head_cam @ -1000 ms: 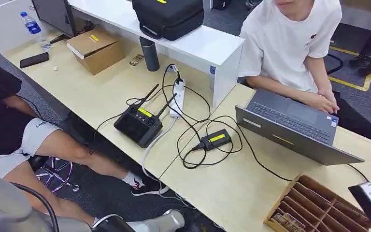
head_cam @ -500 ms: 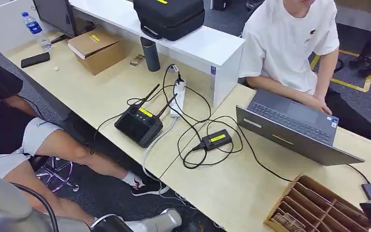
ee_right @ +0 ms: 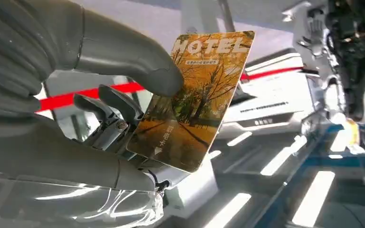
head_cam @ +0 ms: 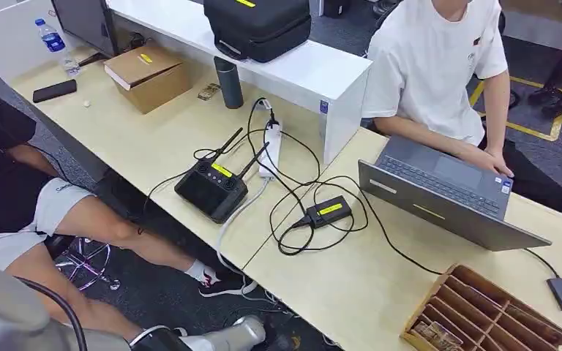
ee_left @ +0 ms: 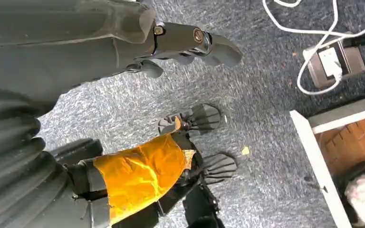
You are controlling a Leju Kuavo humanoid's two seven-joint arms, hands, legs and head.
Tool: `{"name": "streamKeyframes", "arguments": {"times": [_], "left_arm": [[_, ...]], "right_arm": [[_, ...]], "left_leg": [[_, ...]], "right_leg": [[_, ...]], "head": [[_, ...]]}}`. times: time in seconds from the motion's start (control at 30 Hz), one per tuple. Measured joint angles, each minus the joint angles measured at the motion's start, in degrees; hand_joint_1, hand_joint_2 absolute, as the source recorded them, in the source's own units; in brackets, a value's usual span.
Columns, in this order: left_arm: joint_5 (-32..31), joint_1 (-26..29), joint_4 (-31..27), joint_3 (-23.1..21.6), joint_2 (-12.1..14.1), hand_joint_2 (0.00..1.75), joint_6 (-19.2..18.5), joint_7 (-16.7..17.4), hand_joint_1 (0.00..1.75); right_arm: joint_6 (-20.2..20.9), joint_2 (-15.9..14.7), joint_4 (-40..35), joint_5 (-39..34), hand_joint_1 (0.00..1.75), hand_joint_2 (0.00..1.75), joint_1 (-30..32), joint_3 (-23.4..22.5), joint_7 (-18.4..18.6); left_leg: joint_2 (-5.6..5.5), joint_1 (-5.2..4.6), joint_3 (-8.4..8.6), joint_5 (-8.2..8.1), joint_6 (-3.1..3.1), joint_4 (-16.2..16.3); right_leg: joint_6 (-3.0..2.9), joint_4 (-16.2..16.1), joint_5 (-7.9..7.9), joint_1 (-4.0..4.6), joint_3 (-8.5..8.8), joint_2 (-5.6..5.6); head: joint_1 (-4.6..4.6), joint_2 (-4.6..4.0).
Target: Pass the card to the sensor for recognition and then transmit it.
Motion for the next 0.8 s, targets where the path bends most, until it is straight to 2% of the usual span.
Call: {"name": "streamKeyframes", "arguments": {"times": [0.33,0.8], "left_arm": [[-0.5,1.4,-0.3,0.0,0.7,1.75,0.5,-1.2,0.0],[-1.2,1.6,-0.9,0.0,1.0,1.75,0.5,-1.3,0.0]], "right_arm": [[-0.1,1.4,-1.8,-1.4,1.75,1.75,8.9,-5.5,-3.9],[0.8,4.6,-2.2,-0.9,1.75,1.75,12.2,-6.0,-4.7]], "left_leg": [[0.0,0.0,0.02,0.0,0.0,0.0],[0.0,0.0,0.05,0.01,-0.01,0.0]], "right_leg": [[0.0,0.0,-0.01,0.0,0.03,-0.05],[-0.01,0.0,-0.01,-0.01,0.05,-0.04]], "head": [[0.02,0.0],[0.02,0.0]]}}
